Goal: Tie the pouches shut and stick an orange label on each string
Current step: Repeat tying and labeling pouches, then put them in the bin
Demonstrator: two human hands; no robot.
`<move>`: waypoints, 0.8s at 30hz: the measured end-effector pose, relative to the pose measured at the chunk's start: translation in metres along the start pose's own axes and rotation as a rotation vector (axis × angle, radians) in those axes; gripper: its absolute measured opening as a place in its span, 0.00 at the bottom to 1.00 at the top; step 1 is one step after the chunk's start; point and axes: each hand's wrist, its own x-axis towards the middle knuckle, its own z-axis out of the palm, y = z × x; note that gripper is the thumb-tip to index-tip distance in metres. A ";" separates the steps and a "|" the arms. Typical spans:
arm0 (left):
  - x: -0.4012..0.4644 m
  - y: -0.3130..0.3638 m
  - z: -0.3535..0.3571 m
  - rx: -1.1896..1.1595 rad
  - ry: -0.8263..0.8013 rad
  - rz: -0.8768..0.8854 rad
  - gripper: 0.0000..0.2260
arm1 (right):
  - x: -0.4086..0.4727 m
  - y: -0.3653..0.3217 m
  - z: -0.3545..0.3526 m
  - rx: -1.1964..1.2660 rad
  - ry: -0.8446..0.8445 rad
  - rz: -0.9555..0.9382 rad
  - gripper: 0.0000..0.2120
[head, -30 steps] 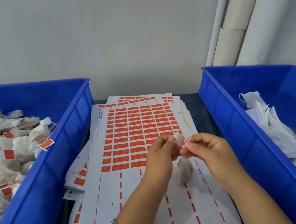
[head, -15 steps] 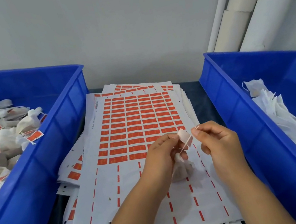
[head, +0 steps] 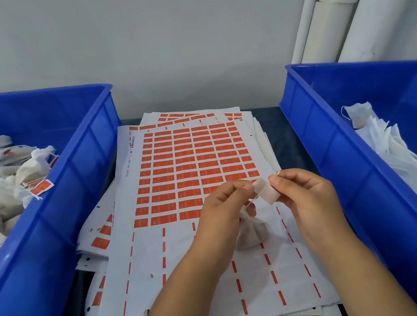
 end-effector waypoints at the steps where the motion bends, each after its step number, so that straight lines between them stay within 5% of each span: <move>1: 0.000 0.000 0.000 0.020 0.000 0.021 0.13 | 0.000 0.000 0.000 0.020 0.001 0.017 0.05; 15: 0.000 -0.011 -0.002 0.590 -0.022 0.571 0.07 | 0.000 0.000 -0.002 0.146 -0.049 0.144 0.04; 19: 0.001 -0.014 -0.004 0.587 -0.018 0.554 0.09 | 0.000 0.001 -0.002 0.172 -0.077 0.134 0.05; 24: -0.001 -0.010 -0.005 0.292 -0.024 0.390 0.15 | 0.000 0.001 -0.001 0.080 -0.140 0.068 0.10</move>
